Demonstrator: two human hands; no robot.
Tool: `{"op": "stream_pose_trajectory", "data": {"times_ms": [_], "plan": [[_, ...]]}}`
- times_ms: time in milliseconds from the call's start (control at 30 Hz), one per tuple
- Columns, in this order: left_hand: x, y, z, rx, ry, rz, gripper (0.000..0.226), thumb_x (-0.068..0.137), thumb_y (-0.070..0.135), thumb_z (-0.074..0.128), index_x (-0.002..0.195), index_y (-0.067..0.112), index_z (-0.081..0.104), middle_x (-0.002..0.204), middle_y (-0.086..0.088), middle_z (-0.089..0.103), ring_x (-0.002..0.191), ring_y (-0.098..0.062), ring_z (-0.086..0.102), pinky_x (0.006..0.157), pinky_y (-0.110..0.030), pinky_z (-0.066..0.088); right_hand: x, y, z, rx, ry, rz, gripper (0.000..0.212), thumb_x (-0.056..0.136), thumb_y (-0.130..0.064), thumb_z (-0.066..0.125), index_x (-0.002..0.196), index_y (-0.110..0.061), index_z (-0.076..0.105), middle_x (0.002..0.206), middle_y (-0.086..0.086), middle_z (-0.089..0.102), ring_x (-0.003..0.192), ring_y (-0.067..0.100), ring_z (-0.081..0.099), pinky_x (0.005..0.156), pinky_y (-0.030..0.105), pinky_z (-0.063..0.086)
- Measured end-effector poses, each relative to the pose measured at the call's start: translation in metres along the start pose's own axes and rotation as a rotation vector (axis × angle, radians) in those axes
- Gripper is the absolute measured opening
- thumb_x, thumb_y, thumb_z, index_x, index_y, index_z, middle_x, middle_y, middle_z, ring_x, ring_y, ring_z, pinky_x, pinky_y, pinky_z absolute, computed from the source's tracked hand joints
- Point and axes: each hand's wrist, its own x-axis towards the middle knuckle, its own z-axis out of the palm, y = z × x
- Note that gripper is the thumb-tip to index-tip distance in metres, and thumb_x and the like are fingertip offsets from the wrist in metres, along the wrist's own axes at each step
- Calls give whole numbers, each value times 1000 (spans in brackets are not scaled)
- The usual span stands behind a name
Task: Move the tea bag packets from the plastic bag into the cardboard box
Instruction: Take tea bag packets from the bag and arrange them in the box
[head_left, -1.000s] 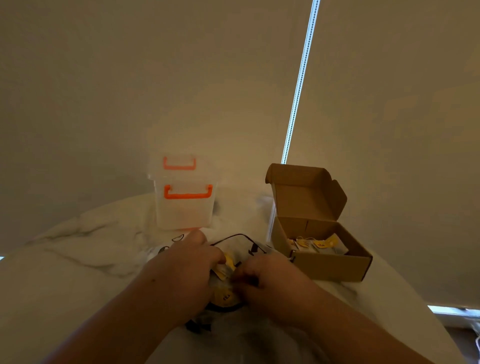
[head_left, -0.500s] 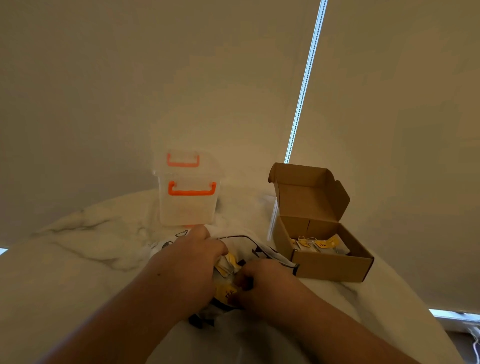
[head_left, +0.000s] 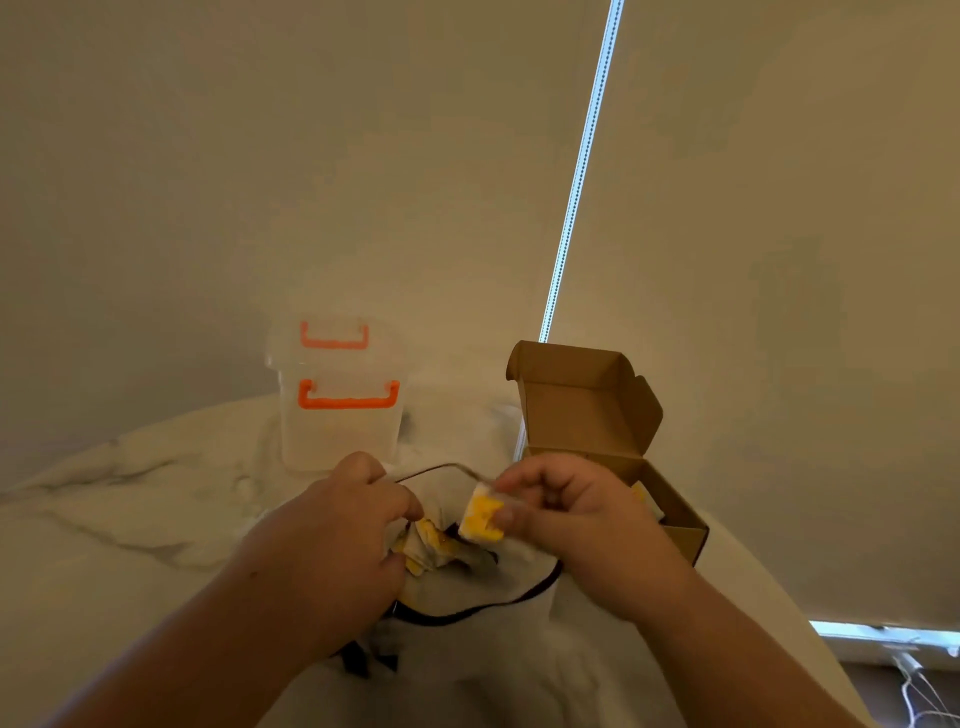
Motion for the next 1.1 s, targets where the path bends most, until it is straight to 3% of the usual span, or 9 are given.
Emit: {"op": "stream_pose_trajectory", "data": {"times_ms": [67, 167, 267, 400, 500, 667, 800, 933, 1100], "plan": [[0, 0, 1, -8, 5, 2, 36, 86, 40, 55, 121, 47, 53, 112, 23, 33, 90, -6, 51, 79, -21, 50, 3, -1, -16, 83, 147, -1, 14, 79, -21, 76, 92, -28, 73, 89, 18, 70, 75, 25, 65, 68, 34, 56], [-1, 0, 2, -12, 12, 0, 36, 85, 46, 54, 121, 48, 51, 111, 24, 33, 90, -3, 51, 80, -21, 50, 11, 12, -37, -34, 365, 73, 11, 87, -19, 70, 95, -25, 65, 81, 9, 69, 71, 21, 65, 57, 26, 55], [-2, 1, 4, -22, 20, 1, 37, 85, 48, 53, 122, 48, 51, 109, 24, 33, 92, -2, 51, 82, -23, 50, 21, 38, -55, -270, 484, 153, 12, 90, -19, 67, 91, -29, 59, 73, 3, 63, 73, 25, 65, 63, 41, 58], [-2, 1, 4, -15, 25, 3, 38, 86, 49, 52, 123, 48, 50, 111, 25, 33, 95, -2, 52, 84, -23, 50, 32, 61, -58, -519, 495, 173, 12, 92, -21, 63, 89, -32, 59, 82, -5, 64, 75, 15, 63, 59, 34, 56], [-3, 1, 6, -15, 28, 5, 38, 86, 50, 52, 124, 49, 50, 112, 26, 32, 98, -1, 51, 84, -22, 50, 41, 59, -58, -596, 472, 188, 16, 92, -16, 58, 86, -30, 59, 83, -6, 63, 73, 10, 60, 56, 23, 47], [-1, 1, 6, -17, 16, 3, 38, 87, 49, 53, 124, 48, 50, 114, 26, 33, 98, -2, 51, 82, -20, 49, 44, 56, -51, -629, 335, 202, 26, 88, -8, 53, 94, -23, 74, 88, -6, 67, 73, 4, 56, 64, 12, 42], [-1, 0, 5, -7, 3, -5, 39, 86, 45, 53, 125, 48, 49, 112, 25, 32, 92, -2, 51, 81, -22, 50, 68, 52, -51, -749, 91, 471, 30, 98, -21, 53, 126, -26, 61, 126, 0, 61, 113, 20, 57, 100, 38, 48], [-1, 0, 7, 14, -14, -7, 40, 87, 42, 53, 126, 48, 48, 116, 25, 32, 93, -3, 50, 79, -19, 49, 58, 71, -42, -866, 194, 313, 23, 100, -27, 46, 114, -32, 63, 109, -7, 65, 95, 12, 60, 89, 33, 53], [-2, 1, 4, 2, -21, -17, 42, 87, 37, 52, 127, 46, 48, 119, 23, 33, 95, -5, 49, 81, -20, 48, 54, 71, -44, -818, 275, 231, 20, 99, -29, 49, 111, -33, 64, 102, -11, 64, 83, 3, 57, 78, 25, 53]]}}
